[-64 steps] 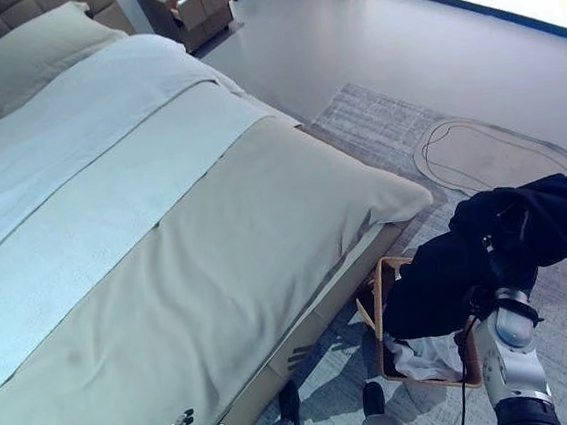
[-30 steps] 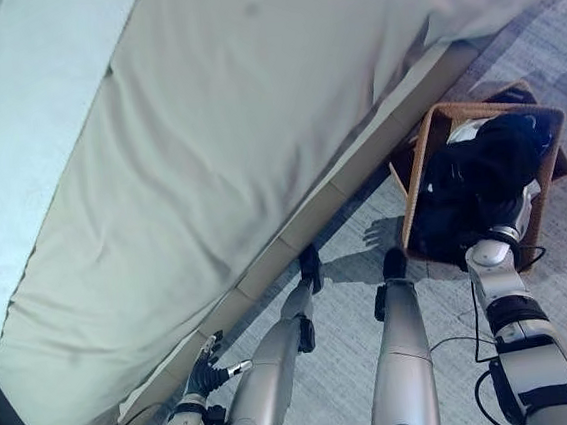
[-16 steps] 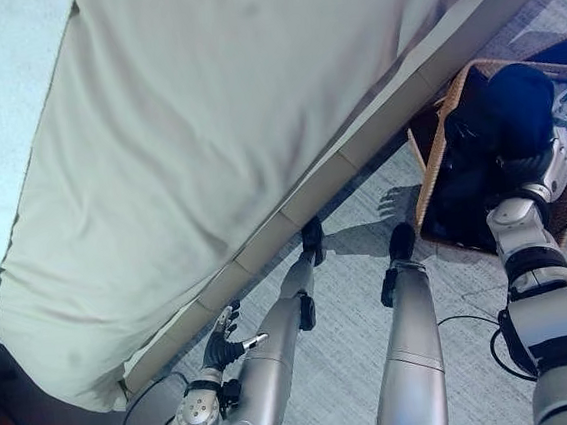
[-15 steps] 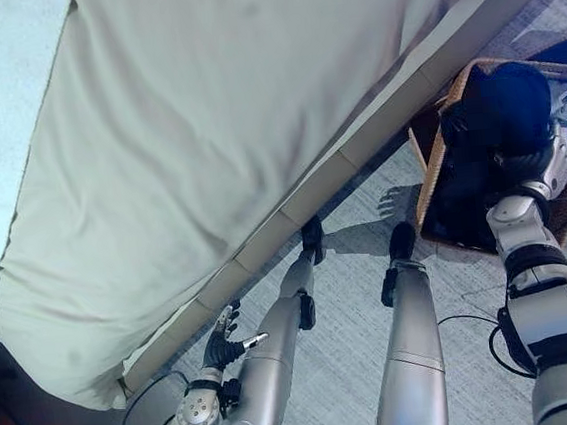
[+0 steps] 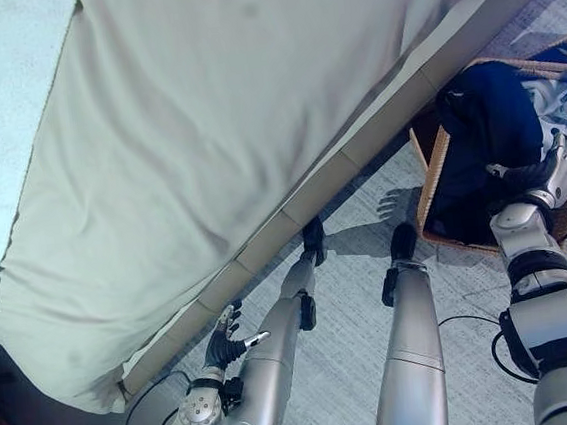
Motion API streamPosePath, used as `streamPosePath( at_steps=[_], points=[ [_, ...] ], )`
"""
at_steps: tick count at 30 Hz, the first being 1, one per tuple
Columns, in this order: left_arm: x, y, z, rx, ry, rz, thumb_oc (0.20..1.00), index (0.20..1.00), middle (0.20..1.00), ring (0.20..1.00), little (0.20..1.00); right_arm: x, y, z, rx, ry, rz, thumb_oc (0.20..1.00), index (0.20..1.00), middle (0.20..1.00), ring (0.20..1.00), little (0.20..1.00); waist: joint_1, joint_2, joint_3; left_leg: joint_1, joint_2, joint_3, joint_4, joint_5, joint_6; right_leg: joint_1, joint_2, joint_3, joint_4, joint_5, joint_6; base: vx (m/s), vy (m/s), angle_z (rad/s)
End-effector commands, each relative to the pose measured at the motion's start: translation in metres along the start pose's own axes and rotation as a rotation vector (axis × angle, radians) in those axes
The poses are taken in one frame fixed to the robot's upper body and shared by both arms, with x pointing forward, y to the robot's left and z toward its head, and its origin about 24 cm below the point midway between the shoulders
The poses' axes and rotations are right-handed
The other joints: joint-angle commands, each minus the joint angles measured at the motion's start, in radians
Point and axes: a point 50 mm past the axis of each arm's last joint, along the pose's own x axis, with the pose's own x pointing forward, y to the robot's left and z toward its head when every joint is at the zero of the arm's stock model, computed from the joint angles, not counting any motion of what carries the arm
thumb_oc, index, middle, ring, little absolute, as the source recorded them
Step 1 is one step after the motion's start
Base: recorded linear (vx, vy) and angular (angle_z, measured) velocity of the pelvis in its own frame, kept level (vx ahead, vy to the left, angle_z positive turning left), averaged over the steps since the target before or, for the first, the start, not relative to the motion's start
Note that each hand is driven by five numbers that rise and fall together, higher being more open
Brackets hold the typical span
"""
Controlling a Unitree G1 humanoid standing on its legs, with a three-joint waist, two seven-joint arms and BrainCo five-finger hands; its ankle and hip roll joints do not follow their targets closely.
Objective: Pick up clothes into the bucket
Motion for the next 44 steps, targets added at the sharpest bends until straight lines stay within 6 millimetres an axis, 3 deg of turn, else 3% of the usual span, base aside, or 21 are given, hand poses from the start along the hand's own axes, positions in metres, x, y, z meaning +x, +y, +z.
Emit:
streamPosePath(
  at_steps=[1, 2, 3, 8, 9, 10, 11, 12, 14, 15, 16, 18, 19, 24, 26, 29, 34, 39, 44],
  points=[
    [0.006, 0.005, 0.005, -0.012, -0.016, 0.035, 1.000, 1.000, 1.000, 1.000, 1.000, 0.003, -0.008, -0.003, 0.015, 0.015, -0.040, 1.000, 1.000, 1.000, 1.000, 1.000, -0.020, -0.009, 0.033, 0.065, 0.008, 0.026, 0.099, -0.155, 0.019, 0.062, 0.022, 0.017, -0.183, 0.154, 0.075, -0.03, -0.011, -0.04],
    [0.004, 0.005, 0.002, -0.011, -0.006, 0.031, 1.000, 1.000, 1.000, 1.000, 1.000, 0.002, -0.007, -0.007, 0.007, 0.021, -0.036, 1.000, 1.000, 1.000, 1.000, 1.000, -0.021, -0.011, 0.033, 0.092, 0.005, 0.021, 0.102, -0.183, 0.015, 0.085, 0.022, 0.026, -0.171, 0.120, 0.083, -0.12, -0.021, -0.12],
    [0.008, 0.007, 0.004, -0.004, -0.007, 0.046, 1.000, 1.000, 1.000, 1.000, 1.000, -0.012, 0.007, -0.021, 0.026, 0.057, 0.011, 1.000, 1.000, 1.000, 1.000, 1.000, -0.024, -0.023, 0.033, 0.099, 0.016, 0.021, 0.085, -0.148, 0.014, 0.106, 0.028, 0.005, -0.216, 0.165, 0.077, -0.04, -0.040, -0.09],
    [0.014, 0.020, -0.010, 0.048, 0.071, 0.113, 1.000, 1.000, 1.000, 1.000, 1.000, -0.069, 0.054, -0.059, 0.061, 0.110, 0.200, 1.000, 1.000, 1.000, 1.000, 1.000, -0.050, -0.077, 0.033, 0.213, 0.031, 0.009, 0.047, -0.139, 0.005, 0.257, 0.042, -0.028, -0.314, 0.206, 0.085, -0.04, -0.052, 0.01],
    [0.014, 0.020, -0.011, 0.048, 0.072, 0.113, 1.000, 1.000, 1.000, 1.000, 1.000, -0.070, 0.054, -0.060, 0.061, 0.111, 0.200, 1.000, 1.000, 1.000, 1.000, 1.000, -0.050, -0.077, 0.033, 0.215, 0.031, 0.008, 0.046, -0.139, 0.005, 0.259, 0.042, -0.029, -0.316, 0.207, 0.085, 0.01, -0.058, -0.01],
    [0.013, 0.029, -0.018, 0.075, 0.107, 0.142, 1.000, 1.000, 1.000, 1.000, 1.000, -0.092, 0.066, -0.075, 0.056, 0.143, 0.280, 1.000, 1.000, 1.000, 1.000, 1.000, -0.056, -0.098, 0.033, 0.272, 0.037, 0.002, 0.033, -0.139, 0.004, 0.336, 0.047, -0.045, -0.360, 0.222, 0.090, 0.01, -0.044, -0.07],
    [0.013, 0.029, -0.018, 0.075, 0.107, 0.141, 1.000, 1.000, 1.000, 1.000, 1.000, -0.092, 0.066, -0.075, 0.056, 0.143, 0.280, 1.000, 1.000, 1.000, 1.000, 1.000, -0.056, -0.097, 0.033, 0.272, 0.037, 0.002, 0.033, -0.139, 0.004, 0.336, 0.047, -0.045, -0.361, 0.222, 0.090, 0.02, -0.054, -0.07],
    [0.012, 0.040, -0.027, 0.106, 0.156, 0.174, 1.000, 1.000, 1.000, 1.000, 1.000, -0.116, 0.077, -0.089, 0.058, 0.169, 0.373, 1.000, 1.000, 1.000, 1.000, 1.000, -0.061, -0.125, 0.033, 0.350, 0.043, 0.004, 0.009, -0.139, 0.004, 0.425, 0.055, -0.055, -0.406, 0.235, 0.094, 0.02, -0.006, -0.06],
    [0.009, 0.050, -0.038, 0.131, 0.214, 0.198, 1.000, 1.000, 1.000, 1.000, 1.000, -0.138, 0.084, -0.104, 0.059, 0.213, 0.453, 1.000, 1.000, 1.000, 1.000, 1.000, -0.064, -0.147, 0.033, 0.448, 0.049, 0.003, -0.022, -0.139, 0.004, 0.536, 0.060, -0.064, -0.453, 0.247, 0.100, 0.04, -0.004, -0.09],
    [0.009, 0.050, -0.038, 0.131, 0.214, 0.198, 1.000, 1.000, 1.000, 1.000, 1.000, -0.138, 0.084, -0.104, 0.059, 0.213, 0.453, 1.000, 1.000, 1.000, 1.000, 1.000, -0.064, -0.147, 0.033, 0.448, 0.049, 0.003, -0.022, -0.139, 0.004, 0.536, 0.060, -0.064, -0.453, 0.247, 0.100, 0.13, -0.008, -0.04],
    [0.003, 0.060, -0.049, 0.159, 0.274, 0.217, 1.000, 1.000, 1.000, 1.000, 1.000, -0.161, 0.088, -0.119, 0.067, 0.265, 0.525, 1.000, 1.000, 1.000, 1.000, 1.000, -0.064, -0.170, -0.007, 0.525, 0.054, -0.001, -0.060, -0.138, 0.005, 0.629, 0.068, -0.074, -0.509, 0.261, 0.108, 0.15, 0.005, 0.01],
    [-0.001, 0.065, -0.054, 0.167, 0.300, 0.226, 1.000, 1.000, 1.000, 1.000, 1.000, -0.172, 0.088, -0.128, 0.064, 0.290, 0.552, 1.000, 1.000, 1.000, 1.000, 1.000, -0.064, -0.179, -0.034, 0.554, 0.056, -0.001, -0.077, -0.138, 0.006, 0.663, 0.072, -0.079, -0.531, 0.264, 0.111, 0.15, 0.011, -0.01],
    [-0.008, 0.074, -0.065, 0.178, 0.357, 0.247, 1.000, 1.000, 1.000, 1.000, 1.000, -0.195, 0.090, -0.145, 0.043, 0.352, 0.630, 1.000, 1.000, 1.000, 1.000, 1.000, -0.060, -0.201, -0.090, 0.610, 0.064, 0.003, -0.101, -0.144, 0.005, 0.734, 0.079, -0.082, -0.576, 0.267, 0.117, 0.15, 0.021, -0.02],
    [-0.024, 0.083, -0.087, 0.094, 0.481, 0.291, 1.000, 1.000, 1.000, 1.000, 1.000, -0.239, 0.088, -0.174, 0.000, 0.467, 0.770, 1.000, 1.000, 1.000, 1.000, 1.000, -0.051, -0.246, -0.210, 0.713, 0.073, 0.018, -0.119, -0.170, 0.005, 0.865, 0.101, -0.085, -0.666, 0.273, 0.126, 0.13, 0.031, 0.00],
    [-0.028, 0.084, -0.091, 0.073, 0.508, 0.292, 1.000, 1.000, 1.000, 1.000, 1.000, -0.244, 0.087, -0.178, 0.000, 0.484, 0.794, 1.000, 1.000, 1.000, 1.000, 1.000, -0.048, -0.256, -0.231, 0.734, 0.074, 0.020, -0.120, -0.178, 0.005, 0.891, 0.106, -0.084, -0.681, 0.274, 0.126, 0.06, 0.022, -0.05],
    [-0.042, 0.084, -0.106, -0.028, 0.590, 0.278, 1.000, 1.000, 1.000, 1.000, 1.000, -0.264, 0.081, -0.194, 0.026, 0.585, 0.841, 1.000, 1.000, 1.000, 1.000, 1.000, -0.038, -0.284, -0.311, 0.804, 0.083, 0.035, -0.131, -0.203, 0.006, 0.961, 0.122, -0.072, -0.720, 0.270, 0.128, 0.13, 0.039, -0.09],
    [-0.062, 0.082, -0.125, -0.110, 0.701, 0.245, 1.000, 1.000, 1.000, 1.000, 1.000, -0.289, 0.076, -0.210, 0.035, 0.703, 0.929, 1.000, 1.000, 1.000, 1.000, 1.000, -0.028, -0.297, -0.366, 0.866, 0.085, 0.042, -0.125, -0.230, 0.008, 1.034, 0.126, -0.065, -0.736, 0.251, 0.121, 0.09, 0.027, -0.06],
    [-0.077, 0.074, -0.137, -0.172, 0.771, 0.226, 1.000, 1.000, 1.000, 1.000, 1.000, -0.299, 0.071, -0.218, 0.103, 0.802, 0.905, 1.000, 1.000, 1.000, 1.000, 1.000, -0.027, -0.288, -0.398, 0.915, 0.084, 0.044, -0.124, -0.248, 0.009, 1.084, 0.129, -0.064, -0.745, 0.232, 0.113, 0.09, 0.010, -0.02],
    [-0.081, 0.064, -0.139, -0.138, 0.783, 0.155, 1.000, 1.000, 1.000, 1.000, 1.000, -0.307, 0.065, -0.226, 0.050, 0.829, 0.932, 1.000, 1.000, 1.000, 1.000, 1.000, -0.027, -0.269, -0.403, 0.945, 0.084, 0.040, -0.131, -0.252, 0.009, 1.117, 0.129, -0.066, -0.757, 0.223, 0.110, 0.02, 0.004, -0.02]
  ],
)
